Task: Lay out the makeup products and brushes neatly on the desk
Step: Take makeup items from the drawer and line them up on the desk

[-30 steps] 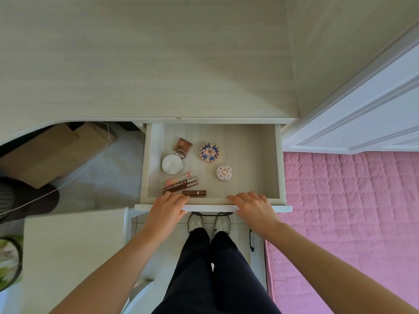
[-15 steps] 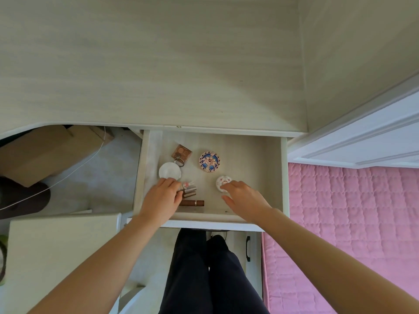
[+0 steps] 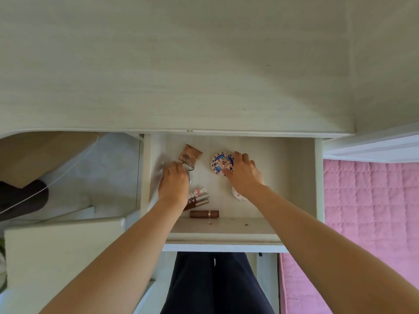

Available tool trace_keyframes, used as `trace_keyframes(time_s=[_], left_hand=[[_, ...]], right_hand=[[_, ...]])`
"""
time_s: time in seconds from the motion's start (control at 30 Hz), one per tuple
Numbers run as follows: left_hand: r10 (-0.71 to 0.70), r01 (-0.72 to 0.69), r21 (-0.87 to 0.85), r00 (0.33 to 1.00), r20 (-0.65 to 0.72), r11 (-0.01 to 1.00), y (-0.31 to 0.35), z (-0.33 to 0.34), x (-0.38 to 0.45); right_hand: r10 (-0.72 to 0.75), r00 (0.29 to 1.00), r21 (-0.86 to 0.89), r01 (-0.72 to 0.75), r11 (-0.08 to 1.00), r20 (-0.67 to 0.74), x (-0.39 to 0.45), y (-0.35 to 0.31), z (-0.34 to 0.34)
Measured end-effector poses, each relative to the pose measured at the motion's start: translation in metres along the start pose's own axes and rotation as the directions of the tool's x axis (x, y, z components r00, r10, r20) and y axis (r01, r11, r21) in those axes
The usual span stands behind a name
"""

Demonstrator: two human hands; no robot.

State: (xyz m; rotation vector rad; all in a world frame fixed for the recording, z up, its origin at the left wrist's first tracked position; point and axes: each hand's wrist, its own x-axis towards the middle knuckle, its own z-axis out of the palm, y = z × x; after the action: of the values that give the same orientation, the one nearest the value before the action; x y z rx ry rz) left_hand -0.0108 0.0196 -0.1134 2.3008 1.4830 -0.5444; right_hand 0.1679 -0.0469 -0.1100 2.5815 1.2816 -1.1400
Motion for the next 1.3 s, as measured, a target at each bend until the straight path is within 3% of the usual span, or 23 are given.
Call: trace_keyframes(time_s=[0.27,0.47,0.7,0.8,0.97,1.1,1.3], left_hand=[[0.067,-0.061,0.09,0.995,-0.074,0.994,-0.007,0.017,0.001],[0.107,-0.106,0.106,0.994,-0.001,0.989,-0.01,0.023,0.005],[0.126,-0.138,-0.196,0.989,-0.076,0.971,-0.003,0.005,-0.005],[0.048,-0.073,-0.41,0.996,-0.071,0.909,-0.004,0.003,-0.004],[-0.11,0.074,-0.587,0.994,-0.025,0.806,-0.003,-0.003,-0.005],[-0.183,0.165,-0.767,0.981,0.063,0.62,0.0,-0.016,-0.016],[-0.208,0.406,-0.91,0.9,0.382,0.087,-0.003,-0.042,-0.038]], right_hand=[[0.048,0.995,-0.062,-0.053,0.997,-0.086,0.003,-0.011,0.022],[0.043,0.988,-0.038,-0.049,0.998,-0.151,0.003,-0.015,0.028],[-0.061,0.99,0.118,0.076,0.99,-0.131,-0.004,-0.02,0.029],[-0.029,0.993,0.245,0.056,0.968,-0.115,-0.008,-0.022,0.024],[-0.02,0.992,0.341,0.062,0.938,-0.125,-0.015,-0.022,0.017],[0.095,0.989,0.476,-0.03,0.879,-0.113,-0.023,-0.023,0.012],[0.176,0.984,0.696,-0.145,0.703,0.026,-0.051,-0.026,-0.018]])
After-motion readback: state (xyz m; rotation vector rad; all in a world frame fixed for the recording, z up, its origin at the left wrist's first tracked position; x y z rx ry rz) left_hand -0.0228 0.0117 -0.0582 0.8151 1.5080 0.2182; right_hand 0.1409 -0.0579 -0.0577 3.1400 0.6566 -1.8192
